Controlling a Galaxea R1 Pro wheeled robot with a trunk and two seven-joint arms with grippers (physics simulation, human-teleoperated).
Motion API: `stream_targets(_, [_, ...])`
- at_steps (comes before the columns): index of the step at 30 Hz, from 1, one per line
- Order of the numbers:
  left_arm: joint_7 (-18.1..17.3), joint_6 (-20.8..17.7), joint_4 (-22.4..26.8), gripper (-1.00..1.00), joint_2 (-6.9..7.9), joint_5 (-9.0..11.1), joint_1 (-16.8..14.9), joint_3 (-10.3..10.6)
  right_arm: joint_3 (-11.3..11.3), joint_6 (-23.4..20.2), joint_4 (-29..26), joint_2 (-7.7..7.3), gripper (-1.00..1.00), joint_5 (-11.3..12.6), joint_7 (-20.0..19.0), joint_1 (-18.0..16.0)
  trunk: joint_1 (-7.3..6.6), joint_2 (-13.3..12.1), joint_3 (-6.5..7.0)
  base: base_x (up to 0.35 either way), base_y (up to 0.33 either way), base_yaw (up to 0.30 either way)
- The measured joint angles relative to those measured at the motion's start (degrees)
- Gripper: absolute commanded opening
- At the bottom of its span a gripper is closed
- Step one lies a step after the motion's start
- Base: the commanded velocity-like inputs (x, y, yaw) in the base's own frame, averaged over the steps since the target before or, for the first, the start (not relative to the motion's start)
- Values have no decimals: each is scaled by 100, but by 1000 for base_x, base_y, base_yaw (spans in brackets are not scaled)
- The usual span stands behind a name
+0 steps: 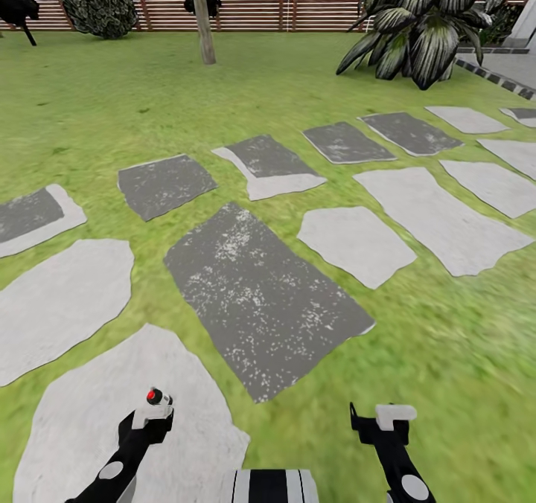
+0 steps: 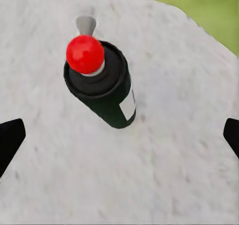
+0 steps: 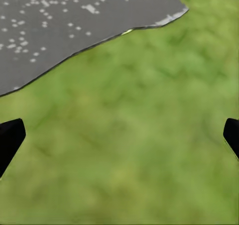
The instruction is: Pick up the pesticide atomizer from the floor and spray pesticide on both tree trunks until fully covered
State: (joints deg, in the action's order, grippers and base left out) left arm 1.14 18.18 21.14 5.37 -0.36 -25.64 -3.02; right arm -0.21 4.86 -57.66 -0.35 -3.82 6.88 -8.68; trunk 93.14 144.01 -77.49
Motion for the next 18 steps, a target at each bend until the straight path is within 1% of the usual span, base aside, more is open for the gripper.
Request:
stream_targets(2, [0,0,0,100,0,0,0,0,1,-1,-1,0,100,0,0,0,1,0,0,234,0,0])
stream_targets(4, [0,0,0,100,0,2,0,0,1,2,-2,0,100,0,0,0,2,0,0,87,0,0])
stream_targets(7, [0,0,0,100,4,5,0,-5,8,5,3,0,100,0,0,0,3,0,0,20,0,52])
stream_targets(11, [0,-1,2,100,8,5,1,-8,10,5,0,0,100,0,0,-1,3,0,0,4,0,195])
stream_targets(13, [0,0,1,100,9,5,1,-9,10,5,2,0,100,0,0,0,3,0,0,1,0,104])
stream_targets(18, [0,0,0,100,9,5,0,-9,9,5,3,0,100,0,0,0,3,0,0,0,0,25])
